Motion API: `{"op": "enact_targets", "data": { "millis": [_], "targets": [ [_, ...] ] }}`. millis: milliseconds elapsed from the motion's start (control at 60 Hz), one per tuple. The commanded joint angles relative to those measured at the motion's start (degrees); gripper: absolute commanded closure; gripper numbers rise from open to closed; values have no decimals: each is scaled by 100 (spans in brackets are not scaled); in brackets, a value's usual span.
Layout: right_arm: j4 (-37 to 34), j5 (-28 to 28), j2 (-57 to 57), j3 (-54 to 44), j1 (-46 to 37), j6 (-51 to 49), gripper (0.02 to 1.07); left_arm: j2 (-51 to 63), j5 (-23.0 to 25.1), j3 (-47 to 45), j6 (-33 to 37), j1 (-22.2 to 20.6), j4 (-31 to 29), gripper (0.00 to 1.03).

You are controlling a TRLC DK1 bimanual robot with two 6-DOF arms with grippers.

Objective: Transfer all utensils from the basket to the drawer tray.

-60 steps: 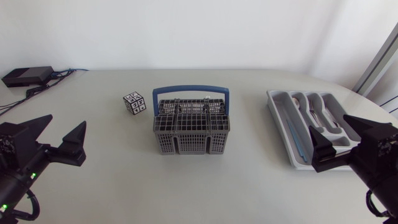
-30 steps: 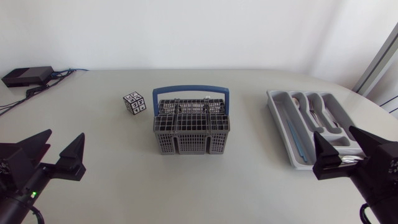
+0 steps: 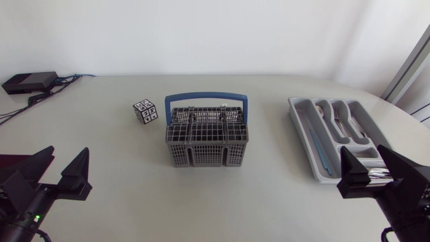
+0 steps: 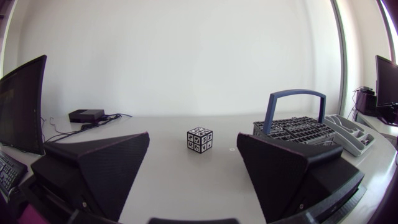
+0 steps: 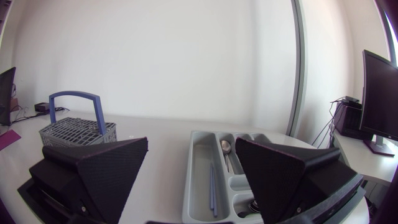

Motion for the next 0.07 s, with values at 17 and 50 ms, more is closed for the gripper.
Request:
{"op": "enact_targets", "data": {
  "millis": [17,50],
  "targets": [
    [-21,54,-32,-121,40,167,6,-36,-8,-224,-143,43,-49,4],
    [-21,54,-32,-121,40,167,6,-36,-8,-224,-143,43,-49,4]
  ]
}}
